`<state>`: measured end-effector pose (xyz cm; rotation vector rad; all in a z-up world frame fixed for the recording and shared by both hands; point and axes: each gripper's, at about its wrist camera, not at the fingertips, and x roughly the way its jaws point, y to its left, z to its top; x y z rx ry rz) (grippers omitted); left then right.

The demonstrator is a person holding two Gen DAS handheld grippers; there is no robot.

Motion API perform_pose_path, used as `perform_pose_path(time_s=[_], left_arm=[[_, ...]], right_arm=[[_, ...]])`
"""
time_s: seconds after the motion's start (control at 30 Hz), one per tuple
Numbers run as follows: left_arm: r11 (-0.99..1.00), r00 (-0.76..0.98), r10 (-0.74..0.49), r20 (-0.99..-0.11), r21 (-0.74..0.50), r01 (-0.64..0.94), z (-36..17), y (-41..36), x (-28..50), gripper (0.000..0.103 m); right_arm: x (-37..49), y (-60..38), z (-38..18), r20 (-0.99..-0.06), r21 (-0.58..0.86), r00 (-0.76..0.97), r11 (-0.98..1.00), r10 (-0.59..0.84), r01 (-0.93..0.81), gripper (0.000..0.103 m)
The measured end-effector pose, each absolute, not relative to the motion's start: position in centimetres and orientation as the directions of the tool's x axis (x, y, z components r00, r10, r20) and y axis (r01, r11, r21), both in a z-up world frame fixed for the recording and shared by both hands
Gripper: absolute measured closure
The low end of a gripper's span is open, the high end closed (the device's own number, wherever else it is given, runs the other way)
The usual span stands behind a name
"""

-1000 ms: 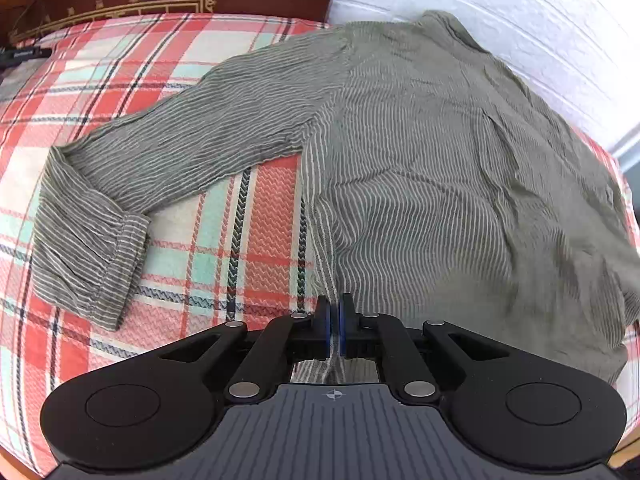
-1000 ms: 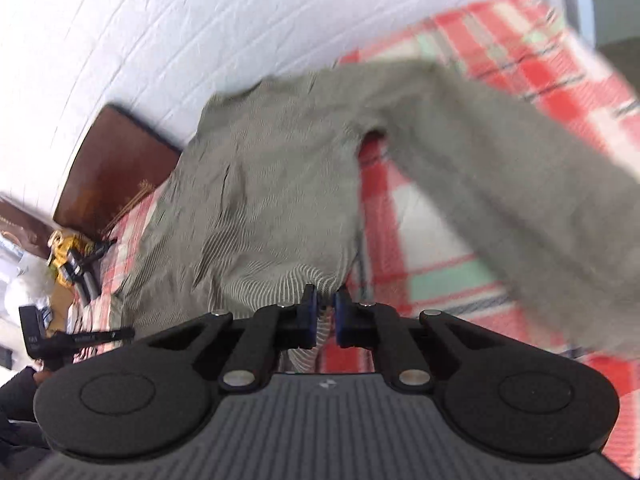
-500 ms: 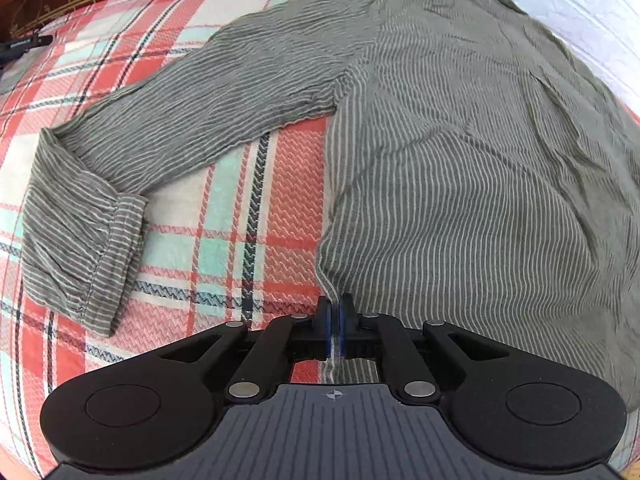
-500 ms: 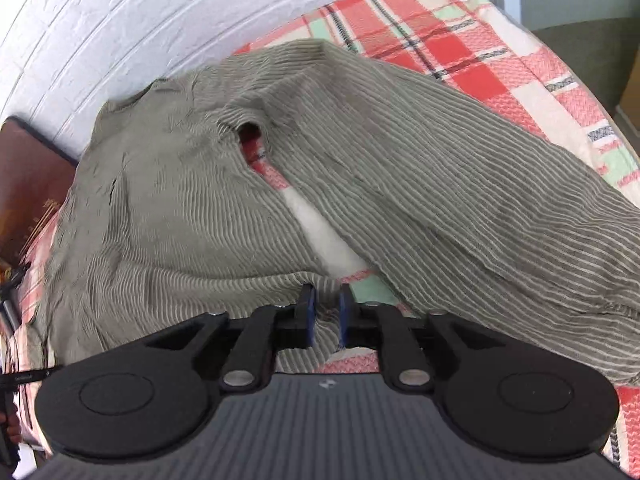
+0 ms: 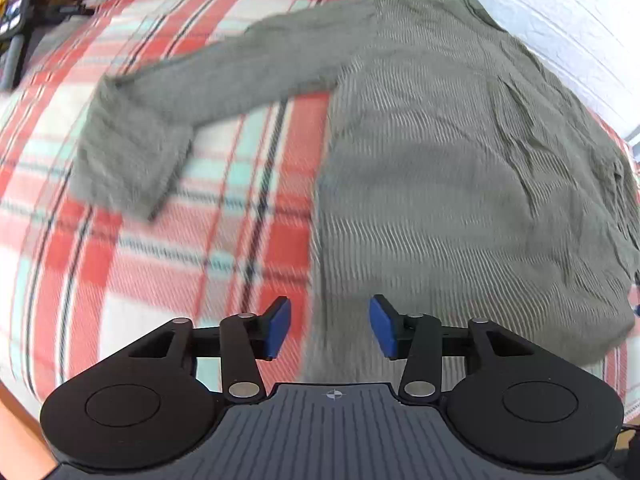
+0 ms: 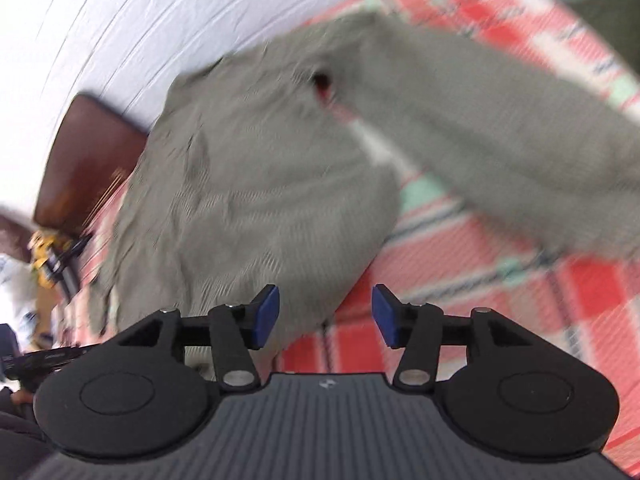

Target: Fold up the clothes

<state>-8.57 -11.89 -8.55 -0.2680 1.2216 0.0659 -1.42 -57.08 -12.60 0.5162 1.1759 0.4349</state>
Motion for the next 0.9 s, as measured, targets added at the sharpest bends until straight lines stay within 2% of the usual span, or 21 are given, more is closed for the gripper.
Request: perform_pose_path(time_s=[0.07,0.17,0.43,0.47,0.5,0.53,0.57,0.67,0.9], left_arm=[[0.966,0.337,-0.07,-0.939,-0.148,-0.21,-8.9,-12.7,-9.7,0.03],[0.965,0.319,-0.036,-0.947,-0.116,-0.235,-9.7,-13.6,-10.6,0.03],[0.963,0.289,-0.038,-0.957,-0.112,-0.245,-11.5,-15.0,-9.4,0.032],[0.963,0.286,-0.038,-0.958,-0.112,-0.246,-11.8,-15.1,-9.2,0.04],[0.962,0.282,-0.038,-0.959,-0.111,-0.248,-12.0,-15.3,-9.1,0.059],[0.963,0.278,-0.031,-0.96,-0.103,-0.247,-12.1,-15.4,-8.9,0.069],[0.964,0.274,-0.025,-0.961,-0.096,-0.248,-12.1,-15.4,-8.9,0.092],[0.955,0.302,-0.041,-0.952,-0.126,-0.267,-11.2,-14.5,-9.1,0.103],[0.929,0.401,-0.002,-0.916,-0.15,-0.338,-8.9,-10.4,-9.6,0.103]], right_arm=[[-1.5,-56.3,-13.7,-0.743,0.617,0.282,0.784,0.607,-0.061,0.047],[-1.1,-55.8,-14.7,-0.73,0.64,0.255,0.765,0.634,-0.071,0.045],[0.9,-55.0,-15.1,-0.711,0.665,0.265,0.745,0.651,-0.044,0.045],[1.1,-54.9,-15.1,-0.713,0.663,0.265,0.747,0.65,-0.048,0.046],[1.1,-54.8,-15.0,-0.715,0.661,0.265,0.749,0.647,-0.048,0.06],[1.2,-54.9,-15.0,-0.717,0.661,0.259,0.749,0.648,-0.043,0.074],[1.2,-55.0,-14.9,-0.717,0.662,0.255,0.748,0.648,-0.039,0.097],[1.0,-55.2,-13.8,-0.71,0.671,0.252,0.74,0.658,-0.042,0.101],[2.0,-53.4,-7.5,-0.626,0.699,0.304,0.69,0.718,-0.19,0.101]])
